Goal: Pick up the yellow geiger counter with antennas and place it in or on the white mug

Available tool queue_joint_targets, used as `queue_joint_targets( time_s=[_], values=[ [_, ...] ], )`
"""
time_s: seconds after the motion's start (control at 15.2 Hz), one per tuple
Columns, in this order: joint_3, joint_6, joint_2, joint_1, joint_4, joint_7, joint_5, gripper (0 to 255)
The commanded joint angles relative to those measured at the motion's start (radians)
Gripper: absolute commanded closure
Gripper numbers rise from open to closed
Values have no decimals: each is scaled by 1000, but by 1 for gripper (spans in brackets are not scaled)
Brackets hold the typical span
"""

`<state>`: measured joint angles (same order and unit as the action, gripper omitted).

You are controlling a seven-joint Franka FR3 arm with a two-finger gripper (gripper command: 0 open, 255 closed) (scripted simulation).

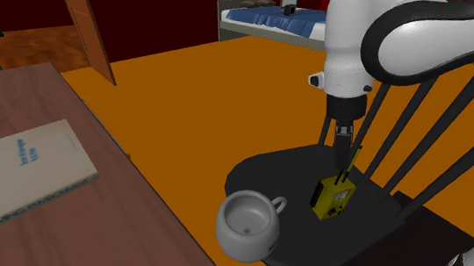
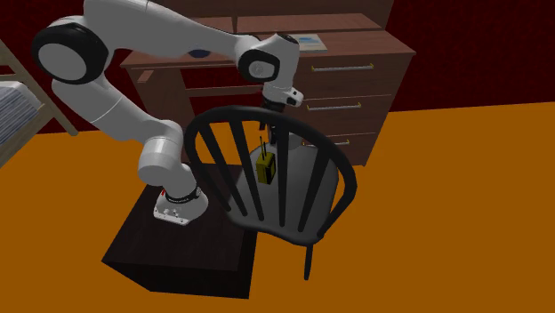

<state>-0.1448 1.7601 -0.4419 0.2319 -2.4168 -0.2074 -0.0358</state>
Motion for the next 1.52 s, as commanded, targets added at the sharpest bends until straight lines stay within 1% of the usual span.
queue_joint_targets(
  time_s=[0.0, 0.13, 0.66, 0.73, 1.32, 1.45],
  values=[
    [-1, 29, -1, 1, -31, -1, -1, 0],
    [-2, 64, 0, 2, -64, -1, -2, 0],
    [-2, 63, 0, 2, -64, -1, -2, 0],
    [-2, 63, 0, 2, -64, -1, -2, 255],
    [-2, 64, 0, 2, -64, -1, -1, 255],
    [0, 34, -9, 2, -44, -2, -1, 255]
  ],
)
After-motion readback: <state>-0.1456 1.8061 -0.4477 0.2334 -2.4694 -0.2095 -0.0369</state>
